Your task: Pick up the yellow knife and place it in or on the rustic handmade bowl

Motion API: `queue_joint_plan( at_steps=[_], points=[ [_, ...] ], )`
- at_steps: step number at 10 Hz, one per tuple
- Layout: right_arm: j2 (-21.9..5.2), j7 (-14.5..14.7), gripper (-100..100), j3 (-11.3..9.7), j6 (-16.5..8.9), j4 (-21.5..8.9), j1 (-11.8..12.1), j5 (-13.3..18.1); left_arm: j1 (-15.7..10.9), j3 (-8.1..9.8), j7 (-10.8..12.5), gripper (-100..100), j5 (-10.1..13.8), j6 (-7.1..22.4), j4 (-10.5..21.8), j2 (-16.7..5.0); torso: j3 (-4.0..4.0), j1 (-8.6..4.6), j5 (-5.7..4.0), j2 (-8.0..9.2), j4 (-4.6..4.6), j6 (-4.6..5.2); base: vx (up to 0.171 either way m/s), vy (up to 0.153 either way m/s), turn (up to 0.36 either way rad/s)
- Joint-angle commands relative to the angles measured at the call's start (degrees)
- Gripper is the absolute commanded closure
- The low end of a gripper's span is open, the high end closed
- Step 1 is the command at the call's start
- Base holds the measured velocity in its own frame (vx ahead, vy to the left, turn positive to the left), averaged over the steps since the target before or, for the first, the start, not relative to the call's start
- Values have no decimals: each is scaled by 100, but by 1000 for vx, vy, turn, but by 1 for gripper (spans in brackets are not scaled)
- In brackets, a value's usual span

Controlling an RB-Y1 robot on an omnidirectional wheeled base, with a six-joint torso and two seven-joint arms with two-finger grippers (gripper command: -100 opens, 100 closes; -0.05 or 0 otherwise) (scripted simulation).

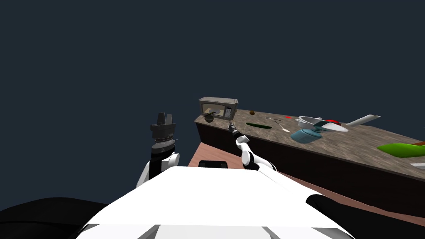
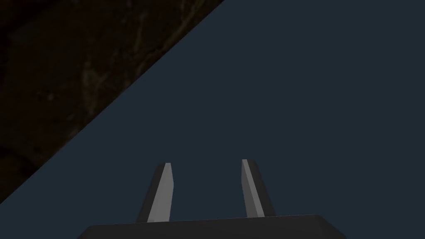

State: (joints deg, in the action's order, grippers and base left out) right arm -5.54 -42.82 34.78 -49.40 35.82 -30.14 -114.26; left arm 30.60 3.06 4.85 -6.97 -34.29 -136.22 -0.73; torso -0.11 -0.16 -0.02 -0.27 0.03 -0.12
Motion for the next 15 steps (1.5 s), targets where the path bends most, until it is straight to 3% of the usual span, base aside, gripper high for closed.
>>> queue_joint_plan(
  at_steps=[1,2,3,4,6,7,9,10,11,13,14,15],
  points=[
    [-22,87,-100,-150,23,-67,-30,-286,0,0,0,0,0,0,0,0,0,0,0,0,0,0,-5,-30,1],
    [-22,87,-100,-150,23,-67,-30,-411,0,0,0,0,0,0,0,0,-1,4,1,-1,0,0,0,-9,-3],
    [-25,377,-100,-414,238,-102,-54,-615,0,0,0,0,0,0,0,0,-2,11,2,-3,-1,0,-12,-37,14],
    [-25,377,-100,-573,238,-102,-54,-783,0,0,0,0,0,0,0,0,0,4,1,0,0,0,-14,-50,15],
    [-25,377,-100,-637,238,-102,-54,-1044,0,0,0,0,0,0,0,0,-1,4,1,-2,0,1,1,-20,-1],
    [-27,668,-100,-897,452,-137,-79,-1269,0,0,0,0,0,0,0,0,-2,12,2,-4,-1,0,-6,-46,10],
    [-27,668,-100,-1124,452,-137,-79,-1641,0,0,0,0,0,0,0,0,0,-1,0,1,0,0,-10,-38,11],
    [-30,958,-100,-1327,667,-172,-103,-1816,0,0,0,0,0,0,0,0,0,6,1,-1,0,1,-4,-52,8],
    [-30,958,-100,-1501,667,-172,-103,-1985,0,0,0,0,0,0,0,0,-1,-1,0,-1,0,0,-14,-57,16],
    [-30,958,-100,-1611,667,-172,-103,-2309,0,0,0,0,0,0,0,0,0,5,1,-1,0,1,-4,-13,1],
    [-33,1248,-100,-1869,881,-207,-128,-2498,0,0,0,0,0,0,0,0,-2,14,3,-3,-1,1,-1,-42,10],
    [-33,1248,-100,-2063,881,-207,-128,-2645,0,0,0,0,0,0,0,0,-2,4,1,-3,-1,0,-8,-54,16]
  ],
)
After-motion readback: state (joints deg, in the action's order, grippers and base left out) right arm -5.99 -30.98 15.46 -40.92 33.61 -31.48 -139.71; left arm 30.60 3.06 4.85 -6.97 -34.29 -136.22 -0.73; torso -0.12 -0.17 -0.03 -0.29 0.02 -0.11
